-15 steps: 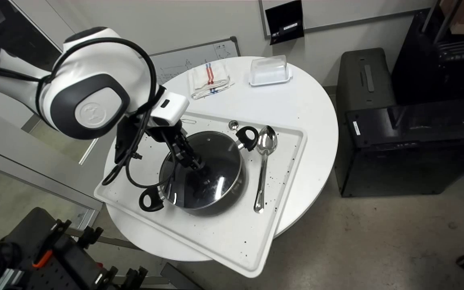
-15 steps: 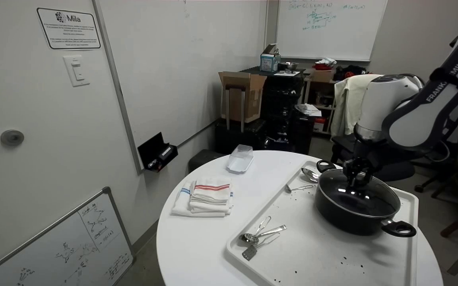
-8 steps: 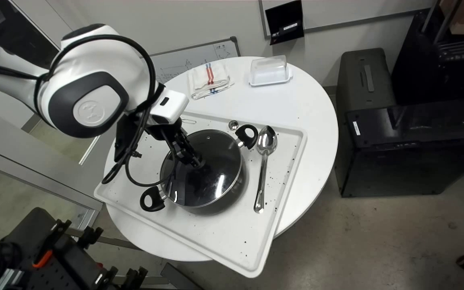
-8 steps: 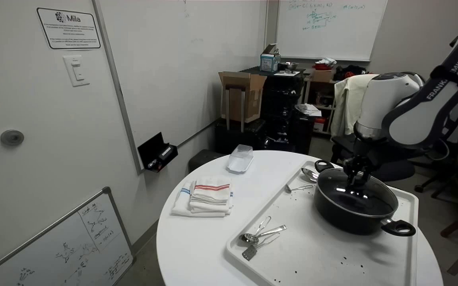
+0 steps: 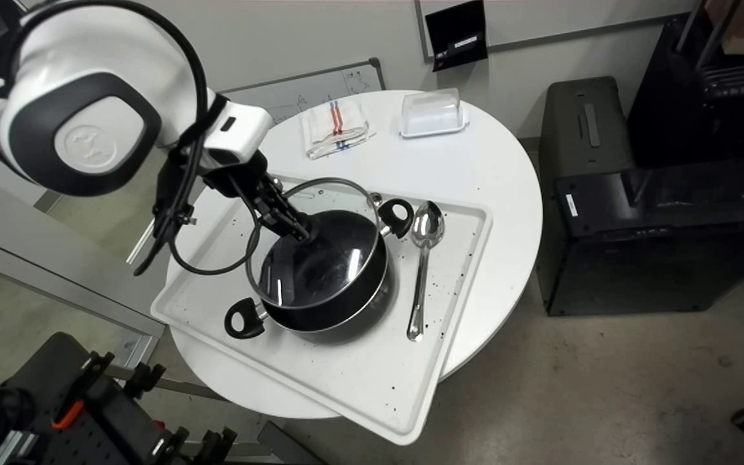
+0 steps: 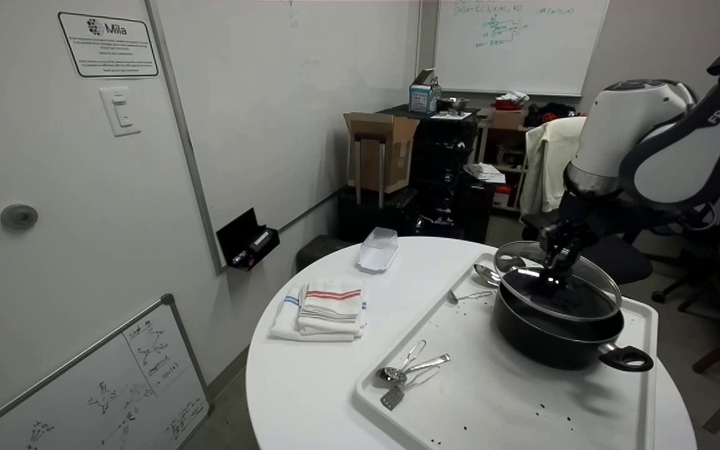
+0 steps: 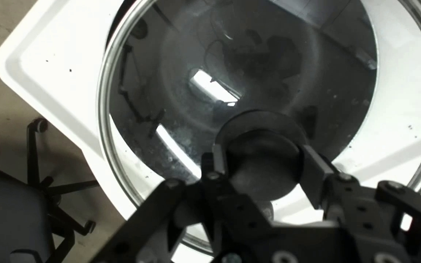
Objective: Remove the lid from the pot and put it on the table
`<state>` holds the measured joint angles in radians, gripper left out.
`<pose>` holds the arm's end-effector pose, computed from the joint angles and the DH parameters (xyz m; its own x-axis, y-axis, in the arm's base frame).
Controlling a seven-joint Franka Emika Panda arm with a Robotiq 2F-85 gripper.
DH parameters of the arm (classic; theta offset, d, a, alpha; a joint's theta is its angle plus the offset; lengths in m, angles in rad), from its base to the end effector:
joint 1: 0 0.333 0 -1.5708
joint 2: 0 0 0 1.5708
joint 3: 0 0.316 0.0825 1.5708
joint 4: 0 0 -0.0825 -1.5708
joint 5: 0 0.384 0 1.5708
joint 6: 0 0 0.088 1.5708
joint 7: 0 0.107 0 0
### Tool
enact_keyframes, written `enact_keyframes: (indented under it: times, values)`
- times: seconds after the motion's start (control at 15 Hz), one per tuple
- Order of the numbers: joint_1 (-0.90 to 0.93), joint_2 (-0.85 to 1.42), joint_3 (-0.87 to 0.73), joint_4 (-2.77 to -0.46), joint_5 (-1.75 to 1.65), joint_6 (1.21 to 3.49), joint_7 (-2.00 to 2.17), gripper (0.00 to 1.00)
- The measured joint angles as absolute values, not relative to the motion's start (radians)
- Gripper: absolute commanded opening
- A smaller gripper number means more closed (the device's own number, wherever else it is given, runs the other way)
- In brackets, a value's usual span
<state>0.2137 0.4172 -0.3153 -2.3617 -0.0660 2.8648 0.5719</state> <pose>0.5139 -0.0562 0.1699 0.8295 -0.5349 0.1605 -0.5506 -0.8314 0.0747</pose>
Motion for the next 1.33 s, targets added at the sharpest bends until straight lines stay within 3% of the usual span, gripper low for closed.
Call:
enact_keyframes:
  times: [1.33]
  values:
    - [0.494,0.344,-0.248,-2.39,-0.376,2.829,0.673,0.25]
